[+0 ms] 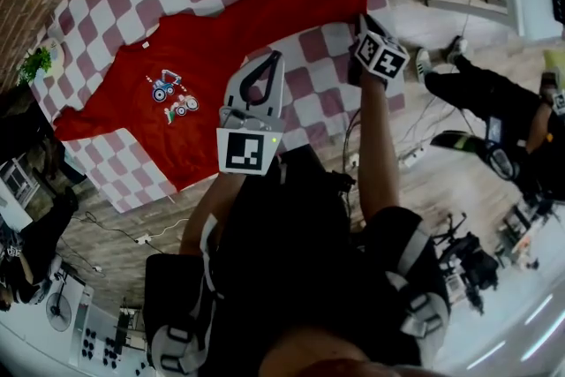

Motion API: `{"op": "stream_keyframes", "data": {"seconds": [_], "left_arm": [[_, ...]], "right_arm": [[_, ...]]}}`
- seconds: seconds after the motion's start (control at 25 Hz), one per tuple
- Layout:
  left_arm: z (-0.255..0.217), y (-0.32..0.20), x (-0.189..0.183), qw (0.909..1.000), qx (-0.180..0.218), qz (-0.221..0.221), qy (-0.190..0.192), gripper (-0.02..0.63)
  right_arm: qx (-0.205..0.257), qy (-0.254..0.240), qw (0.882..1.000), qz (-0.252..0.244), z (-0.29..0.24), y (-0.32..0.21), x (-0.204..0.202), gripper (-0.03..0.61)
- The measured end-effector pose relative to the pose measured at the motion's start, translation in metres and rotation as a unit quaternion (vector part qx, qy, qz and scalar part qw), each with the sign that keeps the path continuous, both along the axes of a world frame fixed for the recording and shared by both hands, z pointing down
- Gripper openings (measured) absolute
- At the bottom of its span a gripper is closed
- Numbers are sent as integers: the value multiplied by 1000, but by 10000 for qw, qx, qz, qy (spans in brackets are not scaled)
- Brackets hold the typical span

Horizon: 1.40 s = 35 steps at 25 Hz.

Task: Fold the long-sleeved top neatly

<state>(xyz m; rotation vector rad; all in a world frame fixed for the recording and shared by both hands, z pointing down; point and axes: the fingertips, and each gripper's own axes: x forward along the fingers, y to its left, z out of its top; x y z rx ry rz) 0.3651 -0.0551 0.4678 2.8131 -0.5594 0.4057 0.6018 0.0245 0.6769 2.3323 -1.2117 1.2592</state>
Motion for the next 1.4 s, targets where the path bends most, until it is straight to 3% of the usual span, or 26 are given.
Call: {"op": "stream_keyframes", "data": {"seconds": [0.32,0.56,1.04,1.4], "left_arm": [[-32,20,-24,9997,101,-200,102,8],[-59,36,-62,9977,224,-634,67,8],[-90,72,-164,9860,685,-1502,-250,8],[-119,79,-231,9721,754,-2221,-37,8]], "right_arm": [[281,487,9974,-451,-57,1,-12,34],[740,941,9864,-1126,-116,-14,-36,32],[1528,1678,9409,-2514,-219,-39,-127,31],[1855,2148,8885,-3606,-275,-51,-224,31]]}}
